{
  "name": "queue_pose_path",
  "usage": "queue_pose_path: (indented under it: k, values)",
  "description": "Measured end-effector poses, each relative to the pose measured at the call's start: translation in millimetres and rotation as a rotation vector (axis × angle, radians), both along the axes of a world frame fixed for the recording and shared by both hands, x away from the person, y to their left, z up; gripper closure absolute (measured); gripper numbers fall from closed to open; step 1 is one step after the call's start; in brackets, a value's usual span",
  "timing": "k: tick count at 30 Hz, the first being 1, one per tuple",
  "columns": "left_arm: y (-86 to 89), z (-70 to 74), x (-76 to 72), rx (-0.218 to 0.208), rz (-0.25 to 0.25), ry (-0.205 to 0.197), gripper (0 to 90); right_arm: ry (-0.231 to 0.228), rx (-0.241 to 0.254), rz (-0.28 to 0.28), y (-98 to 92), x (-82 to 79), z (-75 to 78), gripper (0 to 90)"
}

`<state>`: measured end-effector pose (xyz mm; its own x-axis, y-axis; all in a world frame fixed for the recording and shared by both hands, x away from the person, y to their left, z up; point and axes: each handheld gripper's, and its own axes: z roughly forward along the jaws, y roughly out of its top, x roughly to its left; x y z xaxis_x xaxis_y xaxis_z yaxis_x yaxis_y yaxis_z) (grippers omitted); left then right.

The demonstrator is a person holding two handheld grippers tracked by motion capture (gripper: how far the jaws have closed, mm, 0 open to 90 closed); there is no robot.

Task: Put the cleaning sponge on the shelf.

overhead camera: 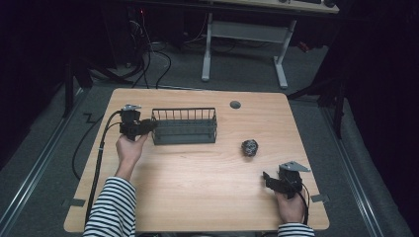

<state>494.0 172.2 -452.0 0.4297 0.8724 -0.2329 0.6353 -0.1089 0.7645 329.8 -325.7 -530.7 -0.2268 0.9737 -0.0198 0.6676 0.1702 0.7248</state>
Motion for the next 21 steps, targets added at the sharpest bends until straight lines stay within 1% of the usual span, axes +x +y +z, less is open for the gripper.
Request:
queue_pose_path:
  k: [4, 13, 15, 18, 21]
  values:
    - [0.9, 0.5, -0.9, 0.004, -0.010, 0.007, 65.9, 0.001, 0.000, 0.000, 0.0, 0.0, 0.0, 29.8]
    - [-2.2, 0.6, -5.6, 0.031, -0.038, 0.021, 69.9, 0.001, 0.000, 0.000, 0.1, -0.1, 0.0, 29.8]
    - [-3.1, 0.8, -7.8, 0.028, -0.047, 0.020, 69.8, 0.001, 0.000, 0.000, 0.1, -0.1, 0.0, 29.8]
    - [-2.4, 0.5, -11.3, 0.010, -0.057, 0.017, 69.9, 0.002, 0.000, 0.000, 0.1, -0.1, 0.1, 29.7]
    - [-2.1, 1.5, -15.6, 0.008, -0.064, 0.012, 70.7, 0.001, 0.000, -0.001, 0.1, -0.1, 0.0, 29.8]
